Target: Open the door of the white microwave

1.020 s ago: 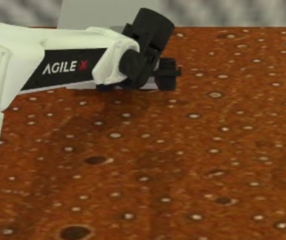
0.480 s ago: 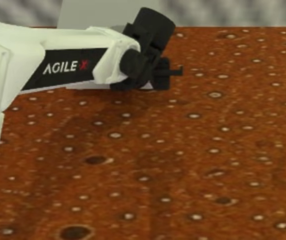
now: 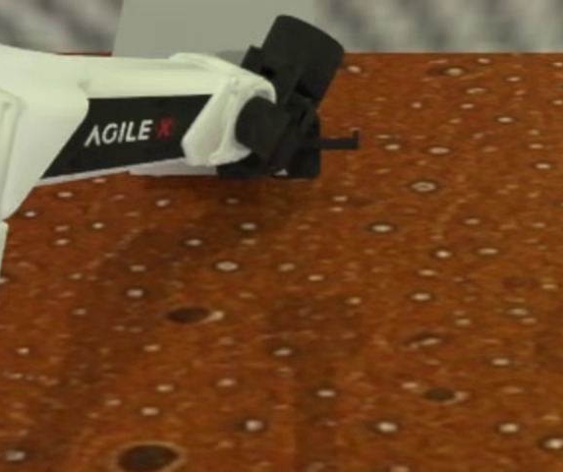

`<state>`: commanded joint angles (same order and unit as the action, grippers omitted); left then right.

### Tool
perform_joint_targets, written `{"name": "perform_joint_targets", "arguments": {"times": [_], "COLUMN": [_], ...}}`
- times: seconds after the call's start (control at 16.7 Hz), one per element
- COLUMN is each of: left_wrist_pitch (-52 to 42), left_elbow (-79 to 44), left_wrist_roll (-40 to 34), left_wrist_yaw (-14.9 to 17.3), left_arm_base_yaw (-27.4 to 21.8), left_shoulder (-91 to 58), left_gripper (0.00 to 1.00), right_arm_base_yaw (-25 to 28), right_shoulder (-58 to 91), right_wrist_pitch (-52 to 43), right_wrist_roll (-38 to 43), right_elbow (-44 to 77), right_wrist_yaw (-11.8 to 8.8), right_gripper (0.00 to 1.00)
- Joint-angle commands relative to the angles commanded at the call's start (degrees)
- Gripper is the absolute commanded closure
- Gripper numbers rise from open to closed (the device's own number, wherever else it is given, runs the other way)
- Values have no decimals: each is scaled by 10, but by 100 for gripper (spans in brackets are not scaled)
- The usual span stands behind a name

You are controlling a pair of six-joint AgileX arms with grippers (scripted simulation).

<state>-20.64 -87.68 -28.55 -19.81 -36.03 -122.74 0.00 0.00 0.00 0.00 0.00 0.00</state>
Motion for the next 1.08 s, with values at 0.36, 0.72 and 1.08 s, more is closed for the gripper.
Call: {"name": "perform_joint_targets", "arguments": {"times": [0.36, 0.72, 1.08], "left_wrist_pitch": [24, 24, 24], "left_elbow": [43, 45, 45], "left_wrist_roll": [-15, -15, -15], "left_wrist_yaw": [-20, -21, -21], "left_arm_base_yaw": [1, 1, 1], "left_shoulder": [32, 33, 33], "left_gripper": [100, 100, 100], "right_arm_base_yaw": [0, 0, 0], "right_shoulder": [0, 0, 0], "right_wrist_pitch": [0, 0, 0], "right_wrist_roll": [0, 0, 0], "right_elbow": [0, 0, 0], "right_wrist_yaw": [0, 0, 0], "right_gripper": [0, 0, 0]}}
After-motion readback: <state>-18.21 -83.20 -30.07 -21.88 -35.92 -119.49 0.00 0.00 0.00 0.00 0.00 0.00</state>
